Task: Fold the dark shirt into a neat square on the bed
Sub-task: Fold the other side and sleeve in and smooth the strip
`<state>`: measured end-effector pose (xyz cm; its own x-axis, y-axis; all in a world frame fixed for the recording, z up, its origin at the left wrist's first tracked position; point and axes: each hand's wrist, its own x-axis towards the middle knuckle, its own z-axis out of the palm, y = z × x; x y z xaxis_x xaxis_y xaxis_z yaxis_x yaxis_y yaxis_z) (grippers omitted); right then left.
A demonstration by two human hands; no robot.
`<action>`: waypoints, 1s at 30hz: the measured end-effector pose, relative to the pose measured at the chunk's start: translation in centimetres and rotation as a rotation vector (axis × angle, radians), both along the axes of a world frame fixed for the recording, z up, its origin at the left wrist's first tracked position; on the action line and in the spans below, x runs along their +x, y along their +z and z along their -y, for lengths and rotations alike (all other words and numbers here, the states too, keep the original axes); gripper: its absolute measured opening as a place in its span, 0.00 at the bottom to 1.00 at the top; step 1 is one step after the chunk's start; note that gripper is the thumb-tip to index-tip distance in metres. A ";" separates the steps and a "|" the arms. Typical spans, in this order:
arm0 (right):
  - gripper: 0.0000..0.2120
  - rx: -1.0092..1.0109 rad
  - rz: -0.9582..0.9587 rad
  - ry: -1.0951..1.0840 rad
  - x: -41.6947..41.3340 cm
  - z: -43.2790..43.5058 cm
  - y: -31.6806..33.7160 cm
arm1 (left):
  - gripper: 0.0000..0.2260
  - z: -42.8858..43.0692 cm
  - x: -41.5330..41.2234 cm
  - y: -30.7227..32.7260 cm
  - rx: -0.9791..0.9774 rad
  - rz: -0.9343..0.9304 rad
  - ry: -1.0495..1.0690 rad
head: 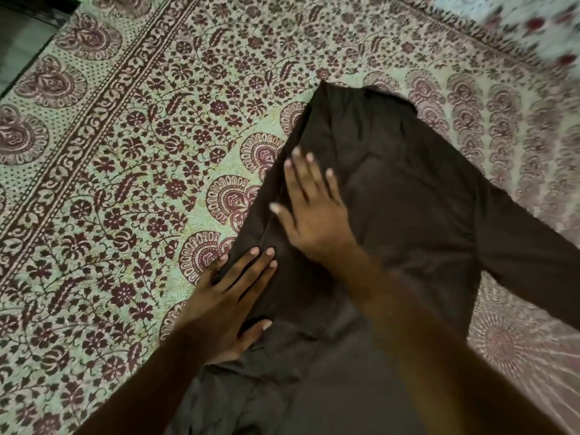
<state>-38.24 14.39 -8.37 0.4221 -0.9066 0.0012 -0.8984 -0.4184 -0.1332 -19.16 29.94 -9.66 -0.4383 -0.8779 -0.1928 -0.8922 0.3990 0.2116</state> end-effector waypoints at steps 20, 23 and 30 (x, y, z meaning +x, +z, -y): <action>0.40 0.251 -0.069 0.032 -2.4 -27.7 -0.9 | 0.54 -9.6 3.9 1.6 0.134 -0.045 -0.193; 0.41 0.265 -0.043 0.072 -2.3 -32.0 -0.9 | 0.59 -9.8 4.5 1.7 0.161 0.001 -0.243; 0.33 0.309 0.273 -0.046 -5.7 -31.3 1.3 | 0.50 -9.4 0.6 4.9 0.214 0.032 -0.094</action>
